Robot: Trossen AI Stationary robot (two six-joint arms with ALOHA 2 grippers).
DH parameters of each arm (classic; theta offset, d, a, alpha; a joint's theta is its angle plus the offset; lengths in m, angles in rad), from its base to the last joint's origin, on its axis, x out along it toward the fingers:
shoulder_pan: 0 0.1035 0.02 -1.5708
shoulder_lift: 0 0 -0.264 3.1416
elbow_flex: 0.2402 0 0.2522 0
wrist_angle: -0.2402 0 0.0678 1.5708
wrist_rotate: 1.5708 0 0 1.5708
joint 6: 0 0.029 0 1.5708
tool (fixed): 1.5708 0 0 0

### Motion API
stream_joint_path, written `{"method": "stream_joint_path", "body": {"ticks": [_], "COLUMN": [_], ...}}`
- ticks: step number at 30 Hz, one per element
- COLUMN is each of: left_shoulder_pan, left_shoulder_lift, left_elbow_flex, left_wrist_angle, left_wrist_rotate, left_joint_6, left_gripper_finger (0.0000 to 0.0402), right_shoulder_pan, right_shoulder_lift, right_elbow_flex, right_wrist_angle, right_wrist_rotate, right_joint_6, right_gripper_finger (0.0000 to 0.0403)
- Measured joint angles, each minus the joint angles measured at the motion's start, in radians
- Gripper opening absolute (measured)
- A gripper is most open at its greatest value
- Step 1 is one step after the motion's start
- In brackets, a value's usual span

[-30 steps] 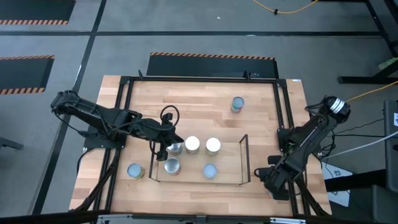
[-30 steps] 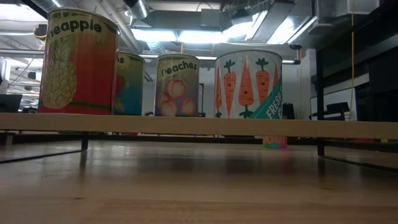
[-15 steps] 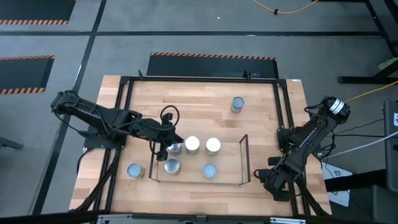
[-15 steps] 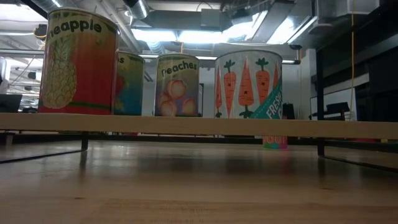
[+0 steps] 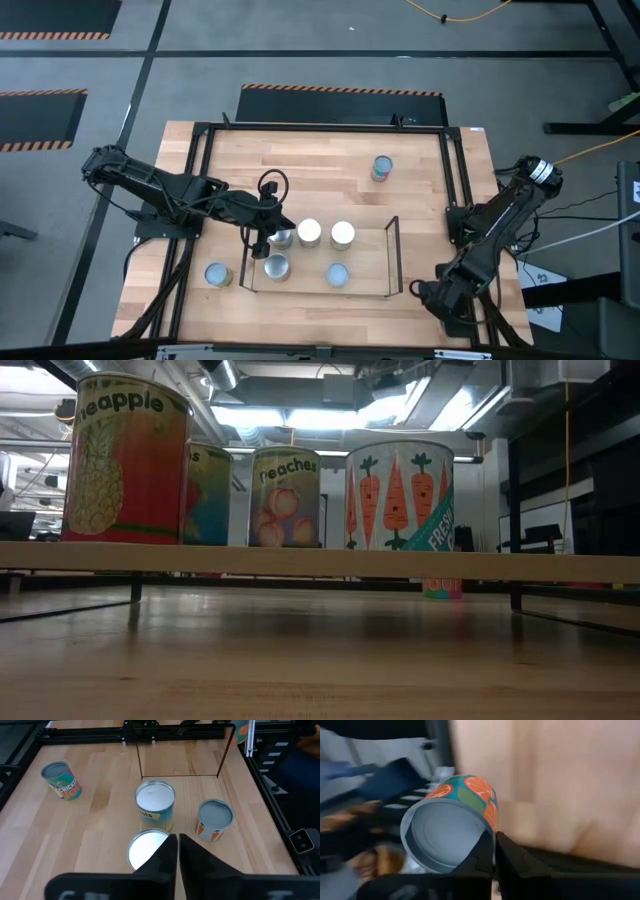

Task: Pick and place cans onto a shelf
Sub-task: Put the white green canned oranges on the shelf

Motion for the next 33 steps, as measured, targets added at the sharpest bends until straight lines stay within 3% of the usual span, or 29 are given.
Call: {"method": "stream_joint_path", "body": {"ticks": [7, 13, 17, 20, 26, 33], "left_shoulder_pan": [0.0, 0.0, 0.0, 0.0, 0.0, 0.0], "left_shoulder_lift": [0.0, 0.0, 0.0, 0.0, 0.0, 0.0], "left_elbow_flex": [0.0, 0.0, 0.0, 0.0, 0.0, 0.0], "left_wrist_angle": [0.0, 0.0, 0.0, 0.0, -0.001, -0.016], "left_wrist_rotate": [0.0, 0.0, 0.0, 0.0, -0.01, -0.165], "left_joint_6": [0.002, 0.008, 0.008, 0.008, 0.008, 0.008], "left_gripper_finger": [0.0022, 0.0013, 0.0004, 0.0001, 0.0012, 0.0024], "right_shoulder_pan": [-0.047, -0.13, -0.2, -0.267, -0.409, -0.542], "right_shoulder_lift": [-0.001, -0.001, -0.002, 0.008, 0.082, 0.215], "right_elbow_flex": [0.246, 0.441, 0.525, 0.559, 0.6, 0.673], "right_wrist_angle": [-0.042, -0.041, -0.034, -0.028, -0.031, -0.028], "right_wrist_rotate": [-0.039, 0.199, 0.363, 0.424, 0.418, 0.418], "right_joint_6": [0.127, 0.127, 0.002, -0.06, -0.198, -0.4], "right_gripper_finger": [0.001, 0.0011, 0.0011, 0.0011, 0.0012, 0.0012]}}
